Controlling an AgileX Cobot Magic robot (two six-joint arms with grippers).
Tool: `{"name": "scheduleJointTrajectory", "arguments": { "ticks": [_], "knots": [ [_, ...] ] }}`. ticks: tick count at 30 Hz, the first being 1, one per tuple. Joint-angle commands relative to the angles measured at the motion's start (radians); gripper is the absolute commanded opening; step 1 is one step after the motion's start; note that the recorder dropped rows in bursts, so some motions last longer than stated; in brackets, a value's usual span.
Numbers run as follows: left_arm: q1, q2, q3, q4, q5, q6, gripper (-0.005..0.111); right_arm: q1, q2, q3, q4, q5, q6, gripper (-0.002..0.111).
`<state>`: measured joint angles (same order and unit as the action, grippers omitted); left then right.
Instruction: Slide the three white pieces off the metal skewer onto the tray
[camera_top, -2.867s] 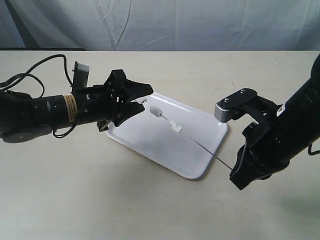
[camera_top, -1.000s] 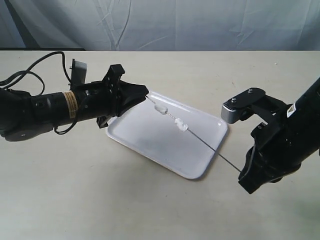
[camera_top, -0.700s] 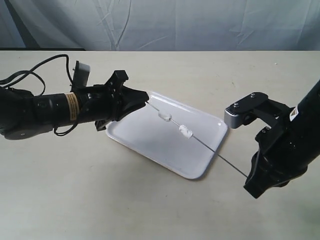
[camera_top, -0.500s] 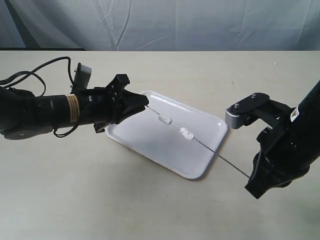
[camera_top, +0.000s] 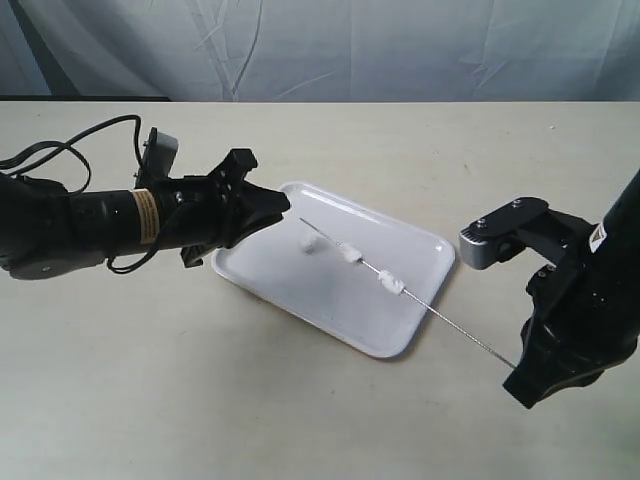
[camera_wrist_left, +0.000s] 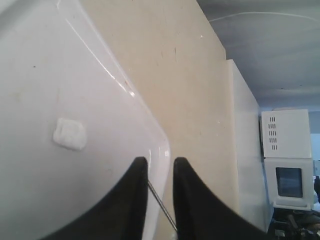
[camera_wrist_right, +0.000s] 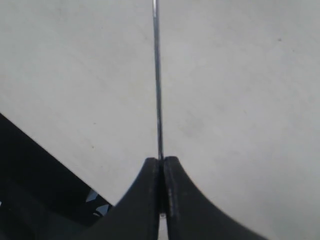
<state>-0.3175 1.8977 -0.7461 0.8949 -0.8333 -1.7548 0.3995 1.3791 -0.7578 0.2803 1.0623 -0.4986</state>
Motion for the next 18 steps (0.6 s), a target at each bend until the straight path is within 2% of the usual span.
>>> {"name": "scheduleJointTrajectory", "arguments": {
  "ticks": [1, 7, 13, 18],
  "knots": [
    [-0.002, 0.004, -0.004, -0.021, 0.003, 0.002, 0.019, -0.001, -0.009, 0.004, -0.008, -0.004, 0.002, -0.001],
    [-0.002, 0.004, -0.004, -0.01, -0.009, 0.004, 0.019, -0.001, -0.009, 0.004, -0.008, -0.003, 0.002, -0.001],
    [-0.002, 0.004, -0.004, 0.115, -0.193, 0.014, 0.02, -0.001, -0.009, 0.004, -0.008, -0.08, 0.004, -0.001],
    [-0.002, 0.004, -0.004, 0.233, -0.207, 0.01, 0.031, -0.001, -0.007, 0.004, 0.013, -0.123, 0.006, -0.001]
  ]
}}
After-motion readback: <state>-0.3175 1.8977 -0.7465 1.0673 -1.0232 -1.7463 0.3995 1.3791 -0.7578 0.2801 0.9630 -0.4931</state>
